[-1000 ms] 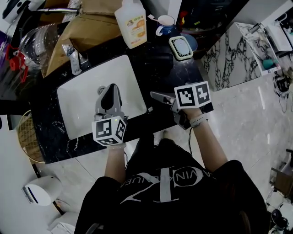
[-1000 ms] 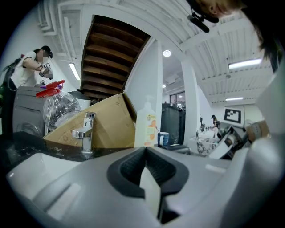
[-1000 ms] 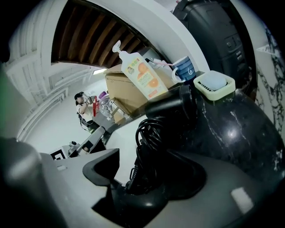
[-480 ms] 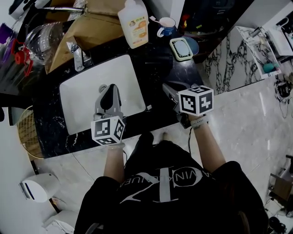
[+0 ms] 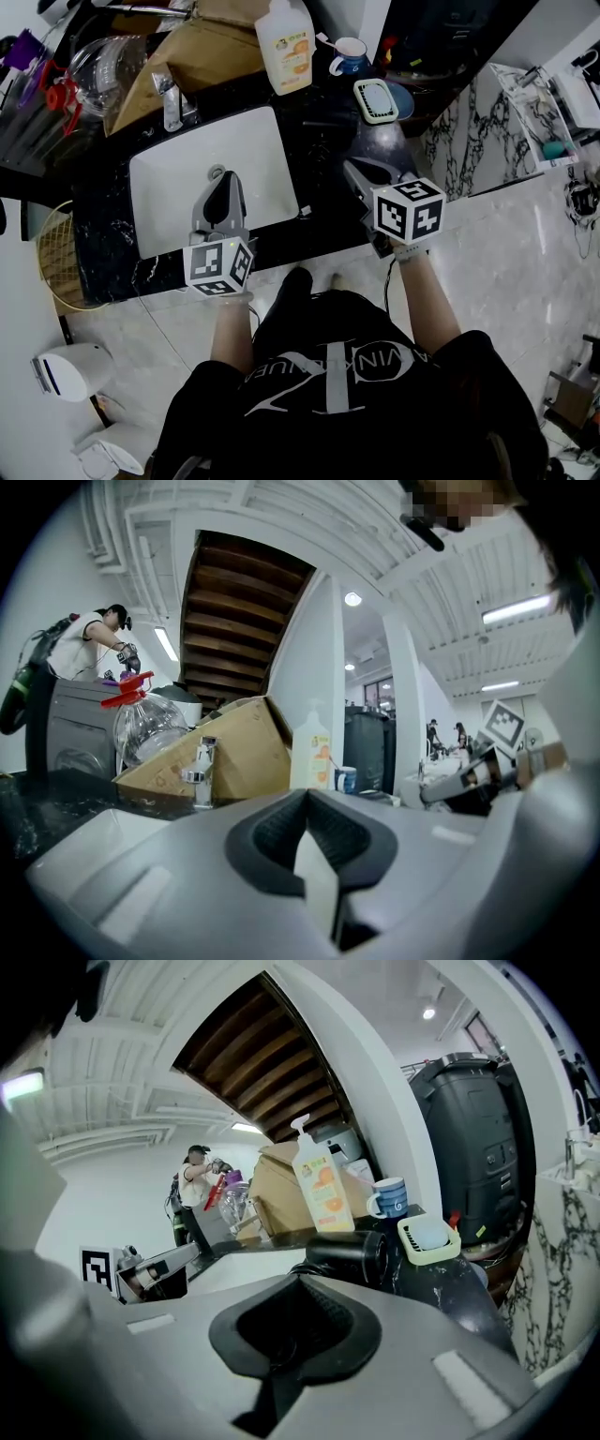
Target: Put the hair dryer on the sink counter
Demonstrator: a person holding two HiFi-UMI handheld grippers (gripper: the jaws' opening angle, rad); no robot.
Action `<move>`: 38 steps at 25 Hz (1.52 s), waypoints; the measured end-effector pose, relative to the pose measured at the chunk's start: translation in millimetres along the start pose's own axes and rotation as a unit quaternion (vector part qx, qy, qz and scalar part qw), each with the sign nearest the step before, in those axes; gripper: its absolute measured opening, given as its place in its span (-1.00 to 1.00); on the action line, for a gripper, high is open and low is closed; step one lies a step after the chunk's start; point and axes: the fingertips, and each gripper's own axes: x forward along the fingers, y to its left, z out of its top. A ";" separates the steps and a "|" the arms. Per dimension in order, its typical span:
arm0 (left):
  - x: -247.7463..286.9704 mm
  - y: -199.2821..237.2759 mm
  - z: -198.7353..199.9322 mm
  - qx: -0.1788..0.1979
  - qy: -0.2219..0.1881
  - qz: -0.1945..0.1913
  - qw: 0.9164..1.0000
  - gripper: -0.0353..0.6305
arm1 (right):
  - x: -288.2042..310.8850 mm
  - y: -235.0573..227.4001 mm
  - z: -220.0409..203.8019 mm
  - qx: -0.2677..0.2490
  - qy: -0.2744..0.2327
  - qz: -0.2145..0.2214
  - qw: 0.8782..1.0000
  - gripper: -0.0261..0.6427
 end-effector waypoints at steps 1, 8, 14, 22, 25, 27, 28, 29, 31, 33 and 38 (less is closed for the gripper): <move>-3.0 -0.2 0.6 0.000 -0.001 0.002 1.000 -0.89 | -2.9 0.3 2.1 -0.005 -0.007 0.000 1.000 -0.92; -22.5 -0.9 6.5 0.004 -0.010 0.017 1.000 -0.89 | -24.0 1.6 17.8 -0.032 -0.053 -0.008 0.998 -0.91; -37.7 -1.3 12.3 0.007 -0.018 0.027 0.999 -0.89 | -38.4 4.8 28.4 -0.061 -0.088 -0.016 0.994 -0.91; -56.6 -2.8 25.3 0.016 -0.035 0.038 0.999 -0.89 | -57.7 10.3 44.4 -0.104 -0.138 -0.031 0.985 -0.91; -61.8 -4.2 26.6 0.018 -0.041 0.040 0.998 -0.89 | -64.4 13.9 51.1 -0.121 -0.160 -0.035 0.979 -0.91; -64.8 -5.5 27.9 0.021 -0.045 0.041 0.998 -0.89 | -67.2 15.7 53.9 -0.132 -0.167 -0.038 0.976 -0.91; -65.9 -5.9 29.1 0.023 -0.047 0.041 0.998 -0.89 | -68.2 16.6 55.2 -0.136 -0.169 -0.038 0.975 -0.91; -66.7 -6.1 30.6 0.025 -0.049 0.041 0.998 -0.89 | -69.2 17.3 56.4 -0.139 -0.172 -0.038 0.975 -0.91; -67.1 -6.2 34.7 0.030 -0.053 0.042 0.997 -0.89 | -71.6 18.0 59.7 -0.143 -0.179 -0.038 0.973 -0.91; -67.2 -5.7 38.8 0.032 -0.056 0.042 0.997 -0.89 | -74.3 18.9 63.3 -0.147 -0.188 -0.038 0.970 -0.91; -68.5 -0.8 45.2 0.031 -0.060 0.048 0.997 -0.89 | -76.7 22.9 70.5 -0.163 -0.200 -0.036 0.966 -0.91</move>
